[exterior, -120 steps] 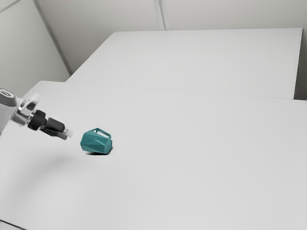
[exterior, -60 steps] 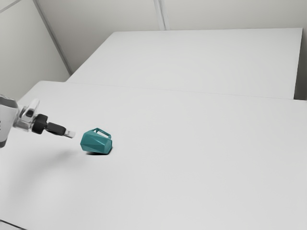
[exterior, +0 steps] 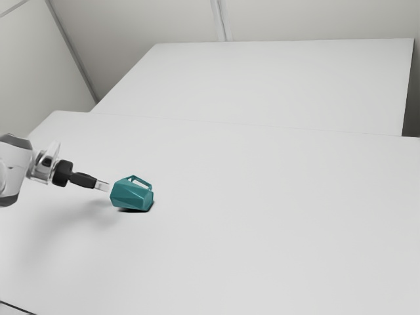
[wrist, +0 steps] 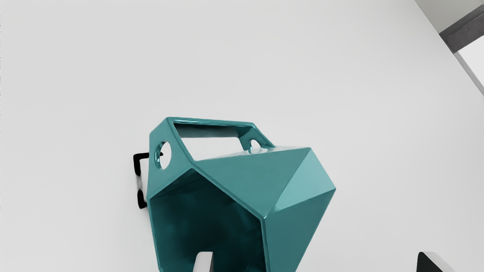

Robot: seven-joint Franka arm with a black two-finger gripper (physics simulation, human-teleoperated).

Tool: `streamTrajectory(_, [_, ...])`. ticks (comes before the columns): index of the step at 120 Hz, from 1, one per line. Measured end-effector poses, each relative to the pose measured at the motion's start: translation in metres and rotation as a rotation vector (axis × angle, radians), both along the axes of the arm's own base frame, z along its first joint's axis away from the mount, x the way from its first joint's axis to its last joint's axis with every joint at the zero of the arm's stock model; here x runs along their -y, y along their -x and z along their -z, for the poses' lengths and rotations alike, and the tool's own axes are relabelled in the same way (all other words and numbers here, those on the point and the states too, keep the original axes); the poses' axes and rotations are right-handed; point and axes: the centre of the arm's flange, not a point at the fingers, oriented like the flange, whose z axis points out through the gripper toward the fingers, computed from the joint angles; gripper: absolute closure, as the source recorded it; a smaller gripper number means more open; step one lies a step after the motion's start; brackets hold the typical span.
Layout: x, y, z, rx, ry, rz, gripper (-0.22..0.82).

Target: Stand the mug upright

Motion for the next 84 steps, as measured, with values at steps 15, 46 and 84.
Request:
streamTrajectory(15, [0.0,-0.002,0.007,0.016,0.007,0.013,0.02])
streamTrajectory(46, [0.009,-0.022,0.019,0.054,0.016,0.057,0.02])
streamTrajectory(84, [0.022,-0.034,0.033,0.088,0.046,0.072,0.03])
